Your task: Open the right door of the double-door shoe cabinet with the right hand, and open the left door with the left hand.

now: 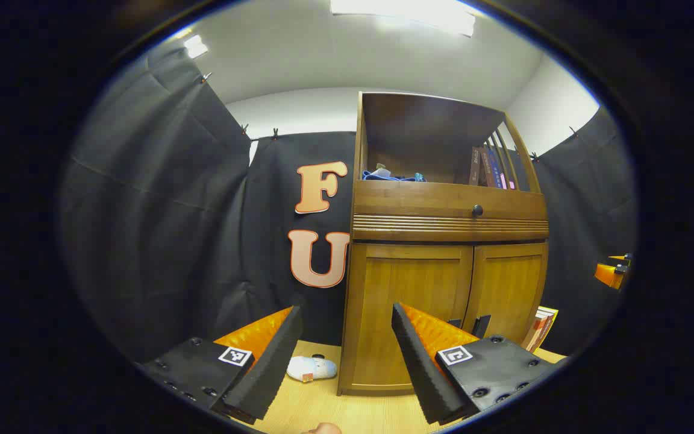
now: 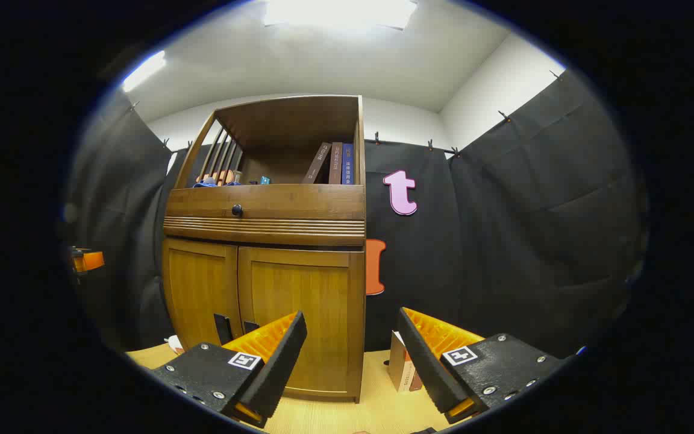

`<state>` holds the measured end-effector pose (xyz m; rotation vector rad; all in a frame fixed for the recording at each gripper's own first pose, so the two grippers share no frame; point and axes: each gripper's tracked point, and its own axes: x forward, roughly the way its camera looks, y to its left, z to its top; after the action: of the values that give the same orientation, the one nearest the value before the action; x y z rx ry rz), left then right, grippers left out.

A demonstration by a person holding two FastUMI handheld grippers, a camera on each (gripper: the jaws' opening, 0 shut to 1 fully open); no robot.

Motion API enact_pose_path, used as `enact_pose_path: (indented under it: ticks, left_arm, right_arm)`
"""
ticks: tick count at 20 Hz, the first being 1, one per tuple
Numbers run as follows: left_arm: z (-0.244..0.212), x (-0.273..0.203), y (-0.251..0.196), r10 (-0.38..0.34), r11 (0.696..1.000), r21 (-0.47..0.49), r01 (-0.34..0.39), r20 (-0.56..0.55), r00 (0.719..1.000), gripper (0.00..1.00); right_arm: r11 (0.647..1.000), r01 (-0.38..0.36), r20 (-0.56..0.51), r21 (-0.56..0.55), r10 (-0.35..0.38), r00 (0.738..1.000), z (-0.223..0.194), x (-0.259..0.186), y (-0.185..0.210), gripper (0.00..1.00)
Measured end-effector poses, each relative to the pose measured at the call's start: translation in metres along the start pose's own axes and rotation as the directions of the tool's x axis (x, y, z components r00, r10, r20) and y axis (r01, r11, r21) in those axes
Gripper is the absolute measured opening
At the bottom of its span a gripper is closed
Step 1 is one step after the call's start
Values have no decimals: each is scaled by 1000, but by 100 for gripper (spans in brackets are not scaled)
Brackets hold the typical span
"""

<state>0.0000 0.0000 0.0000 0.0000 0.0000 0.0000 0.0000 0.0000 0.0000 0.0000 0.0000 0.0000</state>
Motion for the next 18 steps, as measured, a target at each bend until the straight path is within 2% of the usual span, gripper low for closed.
enact_pose_path:
  ticks: [5, 6, 14, 15, 18]
  left_arm:
    - [3, -2, 1, 11, 1000, 12, -11, -4, 1000, 94]
    - [3, -2, 1, 11, 1000, 14, -11, -4, 1000, 96]
    - [3, -4, 1, 8, 999, 48, -8, -14, 1000, 96]
    - [3, -4, 1, 8, 999, 49, -7, -17, 1000, 99]
    - [-1, -4, 1, 9, 999, 49, -7, -30, 1000, 96]
  right_arm:
    - [1000, 2, 1, 3, -2, 1000, 4, -2, -4, 99]
    - [1000, 5, 2, 1, -5, 1000, 5, -2, -4, 99]
    - [1000, 10, -11, -10, -10, 1000, 2, -4, -5, 99]
    - [1000, 10, -15, -13, -11, 1000, 1, -5, -5, 99]
    - [1000, 3, -27, -14, -3, 1000, -3, -4, -1, 99]
